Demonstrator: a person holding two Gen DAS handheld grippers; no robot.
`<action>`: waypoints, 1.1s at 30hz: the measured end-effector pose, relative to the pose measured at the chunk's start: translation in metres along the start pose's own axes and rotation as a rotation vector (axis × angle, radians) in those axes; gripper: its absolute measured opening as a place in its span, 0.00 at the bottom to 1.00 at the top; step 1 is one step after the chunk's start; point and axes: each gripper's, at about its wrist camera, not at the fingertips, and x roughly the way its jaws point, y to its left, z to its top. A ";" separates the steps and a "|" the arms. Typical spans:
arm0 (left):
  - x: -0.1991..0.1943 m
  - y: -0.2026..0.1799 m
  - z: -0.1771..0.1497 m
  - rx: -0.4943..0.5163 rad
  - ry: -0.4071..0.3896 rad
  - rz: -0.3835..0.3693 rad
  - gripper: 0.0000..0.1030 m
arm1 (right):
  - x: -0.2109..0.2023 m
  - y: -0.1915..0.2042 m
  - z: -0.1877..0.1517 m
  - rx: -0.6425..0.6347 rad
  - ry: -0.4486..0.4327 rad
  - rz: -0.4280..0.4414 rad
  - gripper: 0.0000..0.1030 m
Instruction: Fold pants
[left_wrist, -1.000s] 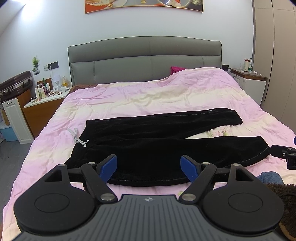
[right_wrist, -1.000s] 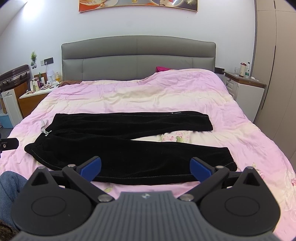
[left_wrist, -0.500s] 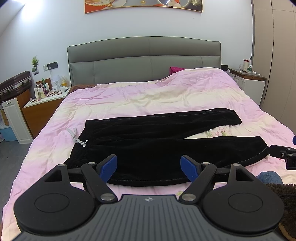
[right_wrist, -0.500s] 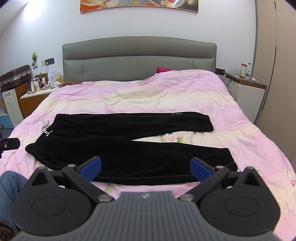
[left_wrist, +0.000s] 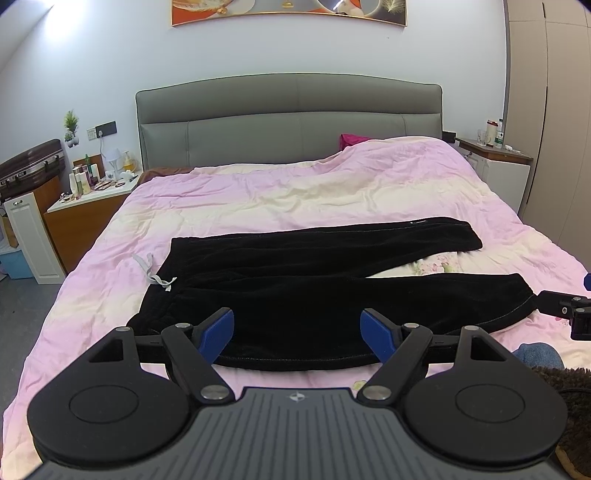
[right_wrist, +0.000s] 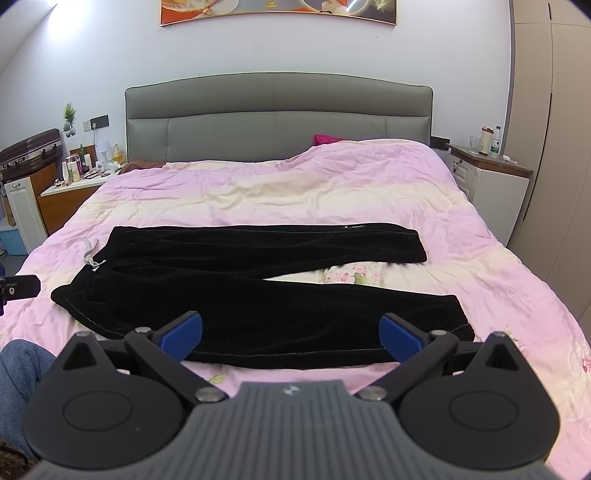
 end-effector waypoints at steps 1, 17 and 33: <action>0.000 0.000 0.000 0.000 0.000 0.000 0.89 | 0.000 0.000 0.000 0.000 0.000 0.000 0.95; 0.003 0.002 0.001 -0.008 0.009 0.001 0.89 | 0.003 0.001 0.000 -0.004 0.005 0.015 0.95; 0.074 0.047 0.007 0.217 -0.006 0.000 0.80 | 0.087 -0.048 0.032 -0.138 -0.013 0.059 0.76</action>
